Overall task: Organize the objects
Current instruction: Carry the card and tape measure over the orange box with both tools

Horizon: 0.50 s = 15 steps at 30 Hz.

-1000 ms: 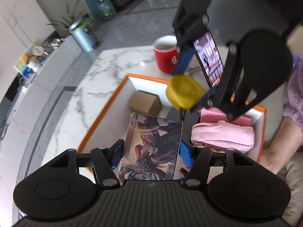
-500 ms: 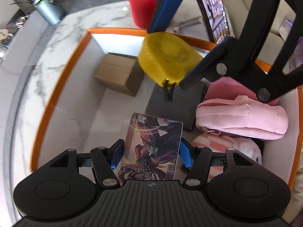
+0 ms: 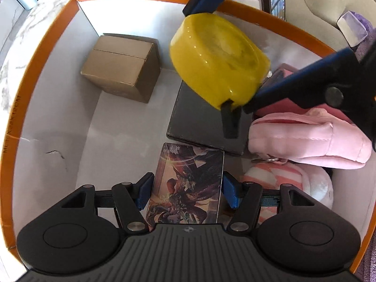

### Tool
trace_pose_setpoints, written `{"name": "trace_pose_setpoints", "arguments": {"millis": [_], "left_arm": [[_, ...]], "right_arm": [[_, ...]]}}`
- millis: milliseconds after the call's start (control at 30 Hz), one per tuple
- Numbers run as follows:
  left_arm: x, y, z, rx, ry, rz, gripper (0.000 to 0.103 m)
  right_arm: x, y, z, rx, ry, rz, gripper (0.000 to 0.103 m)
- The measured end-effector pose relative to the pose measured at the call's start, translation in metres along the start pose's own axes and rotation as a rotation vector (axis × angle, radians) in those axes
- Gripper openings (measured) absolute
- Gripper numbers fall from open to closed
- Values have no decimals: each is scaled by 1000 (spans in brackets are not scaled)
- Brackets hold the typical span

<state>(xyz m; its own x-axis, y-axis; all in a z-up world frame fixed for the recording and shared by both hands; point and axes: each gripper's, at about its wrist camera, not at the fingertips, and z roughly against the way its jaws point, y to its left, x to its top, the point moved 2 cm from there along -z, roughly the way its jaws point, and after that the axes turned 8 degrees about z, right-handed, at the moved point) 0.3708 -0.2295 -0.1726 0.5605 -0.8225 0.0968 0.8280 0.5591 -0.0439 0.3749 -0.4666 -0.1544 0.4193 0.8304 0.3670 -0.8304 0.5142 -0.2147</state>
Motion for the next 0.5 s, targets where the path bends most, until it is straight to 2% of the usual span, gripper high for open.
{"name": "trace_pose_setpoints", "arguments": {"millis": [233, 400, 500], "left_arm": [[-7, 5, -2, -2, -12, 13, 73], [-14, 5, 10, 15, -38, 12, 87], [-20, 5, 14, 68, -17, 41, 85]], "right_arm": [[-1, 2, -5, 7, 15, -1, 54], [-1, 4, -4, 7, 18, 2, 54], [-1, 5, -4, 7, 16, 1, 54]]}}
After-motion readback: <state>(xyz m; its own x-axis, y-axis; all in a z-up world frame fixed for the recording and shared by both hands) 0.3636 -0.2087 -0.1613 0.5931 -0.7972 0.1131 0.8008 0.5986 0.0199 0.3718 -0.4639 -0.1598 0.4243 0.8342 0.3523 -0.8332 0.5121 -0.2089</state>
